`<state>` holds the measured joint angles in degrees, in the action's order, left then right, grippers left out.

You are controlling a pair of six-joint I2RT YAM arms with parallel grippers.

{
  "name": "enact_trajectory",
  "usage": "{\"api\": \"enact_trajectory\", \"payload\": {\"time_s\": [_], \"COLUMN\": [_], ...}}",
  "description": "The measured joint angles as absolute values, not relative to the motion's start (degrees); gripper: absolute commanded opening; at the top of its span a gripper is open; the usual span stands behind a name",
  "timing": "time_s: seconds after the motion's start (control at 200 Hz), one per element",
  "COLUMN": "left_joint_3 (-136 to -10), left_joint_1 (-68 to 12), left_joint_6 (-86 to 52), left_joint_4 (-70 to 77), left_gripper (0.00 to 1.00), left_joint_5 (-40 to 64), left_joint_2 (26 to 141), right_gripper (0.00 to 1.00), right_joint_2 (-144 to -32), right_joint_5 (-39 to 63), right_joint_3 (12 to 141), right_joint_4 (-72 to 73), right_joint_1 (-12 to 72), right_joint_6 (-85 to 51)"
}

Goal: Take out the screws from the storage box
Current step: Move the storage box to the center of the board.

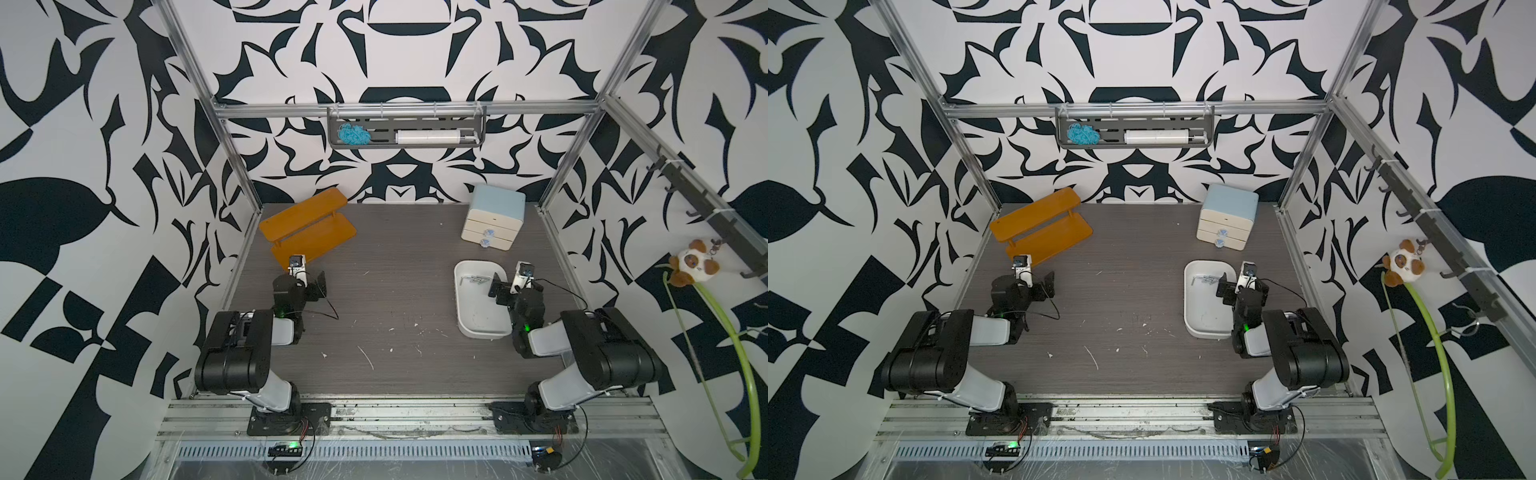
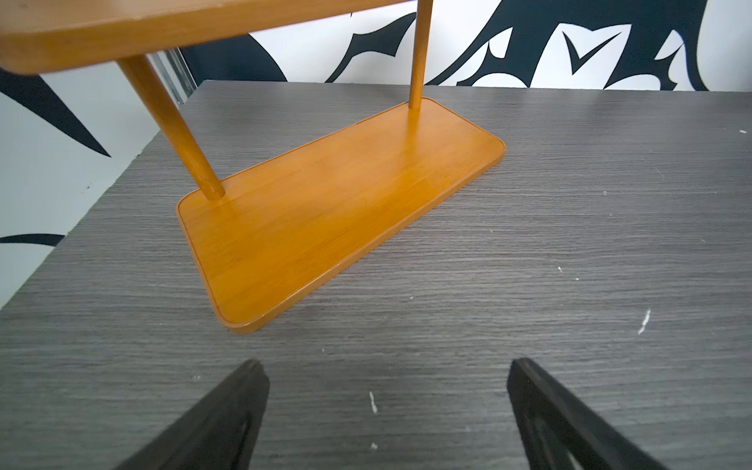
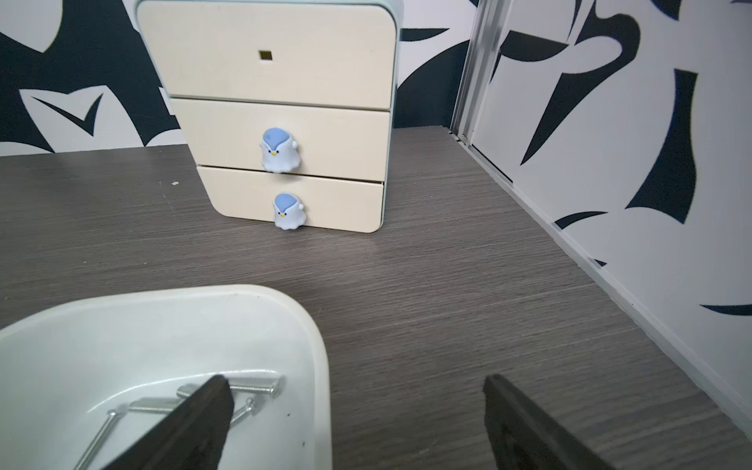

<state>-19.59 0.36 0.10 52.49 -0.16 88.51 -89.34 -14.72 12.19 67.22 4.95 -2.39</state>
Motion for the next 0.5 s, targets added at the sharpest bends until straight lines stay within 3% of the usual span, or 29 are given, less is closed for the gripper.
{"api": "enact_trajectory", "payload": {"time_s": [0.5], "left_joint_3": [-19.6], "left_joint_1": [0.4], "left_joint_6": [0.5], "left_joint_4": [52.4], "left_gripper": [0.99], "left_joint_5": [0.3], "left_joint_2": [88.5], "right_gripper": [1.0], "right_joint_2": [-89.3], "right_joint_5": [-14.1], "right_joint_3": [12.2], "right_joint_4": [67.0], "right_joint_1": [4.8], "right_joint_6": [-2.4]}}
